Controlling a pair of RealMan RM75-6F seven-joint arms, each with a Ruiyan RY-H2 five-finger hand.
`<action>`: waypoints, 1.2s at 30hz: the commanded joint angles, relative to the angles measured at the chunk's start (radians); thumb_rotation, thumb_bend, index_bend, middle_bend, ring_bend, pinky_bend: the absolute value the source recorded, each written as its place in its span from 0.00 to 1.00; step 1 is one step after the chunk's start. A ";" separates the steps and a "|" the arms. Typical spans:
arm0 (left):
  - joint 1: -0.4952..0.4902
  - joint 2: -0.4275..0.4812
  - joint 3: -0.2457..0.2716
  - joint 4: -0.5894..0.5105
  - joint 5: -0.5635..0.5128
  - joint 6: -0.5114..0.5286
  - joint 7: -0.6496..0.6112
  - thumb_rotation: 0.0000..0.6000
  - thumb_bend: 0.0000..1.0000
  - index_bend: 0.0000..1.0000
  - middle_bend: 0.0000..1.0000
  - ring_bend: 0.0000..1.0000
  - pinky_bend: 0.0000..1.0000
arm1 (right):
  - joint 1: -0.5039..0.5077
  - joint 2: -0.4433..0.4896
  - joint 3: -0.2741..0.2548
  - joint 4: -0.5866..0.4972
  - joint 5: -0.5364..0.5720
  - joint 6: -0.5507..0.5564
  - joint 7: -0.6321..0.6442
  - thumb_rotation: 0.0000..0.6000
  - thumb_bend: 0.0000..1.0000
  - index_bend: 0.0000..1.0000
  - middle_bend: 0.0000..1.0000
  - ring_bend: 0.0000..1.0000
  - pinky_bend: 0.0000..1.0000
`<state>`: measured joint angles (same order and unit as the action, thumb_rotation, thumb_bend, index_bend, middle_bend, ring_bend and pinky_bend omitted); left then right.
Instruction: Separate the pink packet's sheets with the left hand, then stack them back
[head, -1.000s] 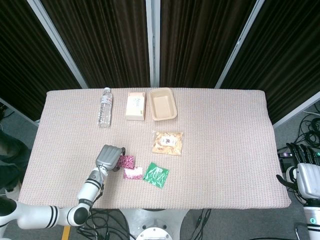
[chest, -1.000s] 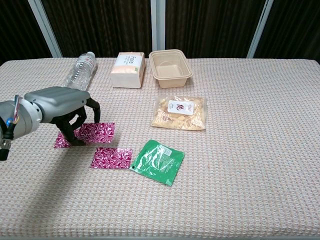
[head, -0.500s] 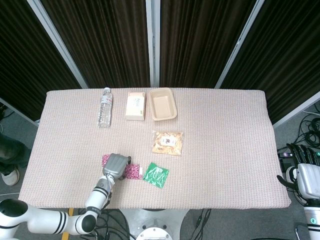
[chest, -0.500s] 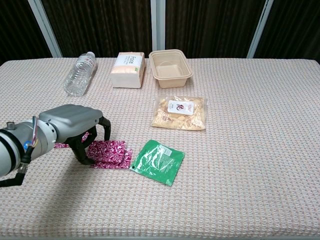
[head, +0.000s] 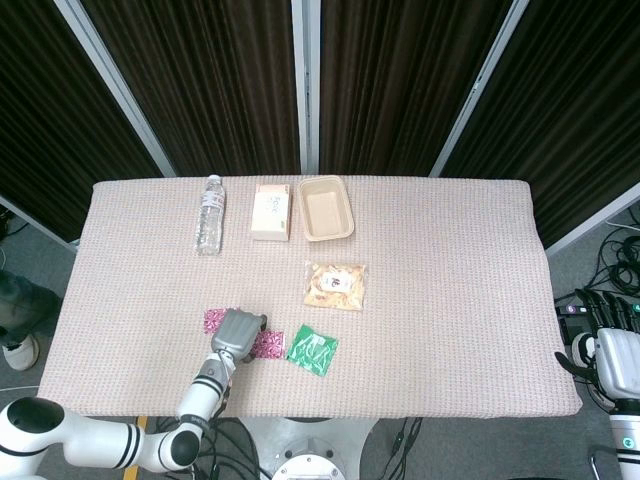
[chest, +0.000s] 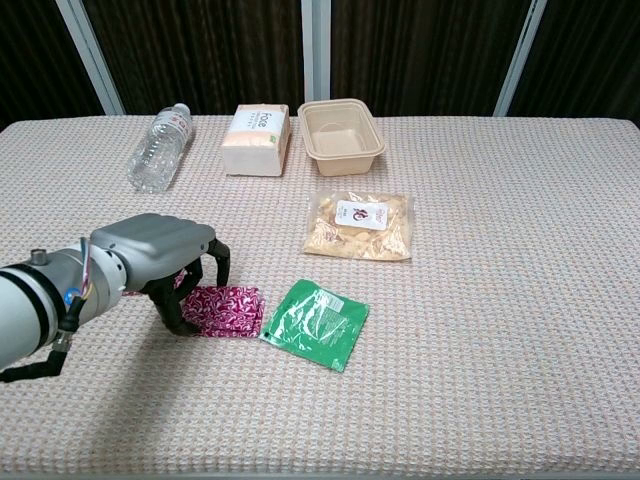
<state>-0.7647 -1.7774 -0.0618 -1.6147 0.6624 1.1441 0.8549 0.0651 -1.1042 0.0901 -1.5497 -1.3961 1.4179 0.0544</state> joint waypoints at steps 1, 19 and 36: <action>-0.002 -0.001 -0.002 -0.002 -0.006 -0.002 0.004 1.00 0.24 0.45 0.86 0.85 0.94 | 0.000 0.000 0.001 0.000 0.001 0.000 0.000 1.00 0.05 0.09 0.09 0.01 0.00; -0.014 -0.006 0.002 -0.011 -0.036 -0.015 0.025 1.00 0.23 0.40 0.86 0.85 0.94 | -0.003 0.001 -0.001 0.001 0.005 -0.002 0.002 1.00 0.05 0.09 0.09 0.01 0.00; 0.012 0.119 -0.027 0.014 0.021 0.000 -0.057 1.00 0.22 0.37 0.86 0.85 0.94 | -0.001 0.002 0.002 -0.003 0.004 -0.003 0.001 1.00 0.06 0.09 0.09 0.01 0.00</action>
<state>-0.7585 -1.6714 -0.0844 -1.6175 0.6913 1.1518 0.8066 0.0637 -1.1018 0.0920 -1.5523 -1.3922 1.4154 0.0555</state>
